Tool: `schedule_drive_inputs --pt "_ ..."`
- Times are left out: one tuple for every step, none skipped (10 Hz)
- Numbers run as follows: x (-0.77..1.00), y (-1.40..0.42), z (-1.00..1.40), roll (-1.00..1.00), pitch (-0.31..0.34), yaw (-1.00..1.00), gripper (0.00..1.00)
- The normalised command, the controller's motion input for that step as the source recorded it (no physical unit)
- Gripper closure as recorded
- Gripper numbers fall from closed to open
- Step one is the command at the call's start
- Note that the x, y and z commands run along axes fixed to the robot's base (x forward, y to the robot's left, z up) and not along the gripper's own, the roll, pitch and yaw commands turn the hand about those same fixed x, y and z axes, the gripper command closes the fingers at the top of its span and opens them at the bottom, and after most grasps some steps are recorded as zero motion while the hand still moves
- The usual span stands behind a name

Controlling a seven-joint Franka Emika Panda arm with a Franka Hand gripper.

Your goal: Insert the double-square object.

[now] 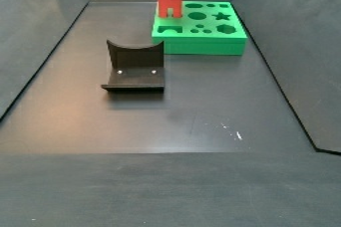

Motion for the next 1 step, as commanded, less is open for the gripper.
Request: schedule_drive_inputs --pt "0.00 0.00 0.00 0.00 0.000 0.00 1.00"
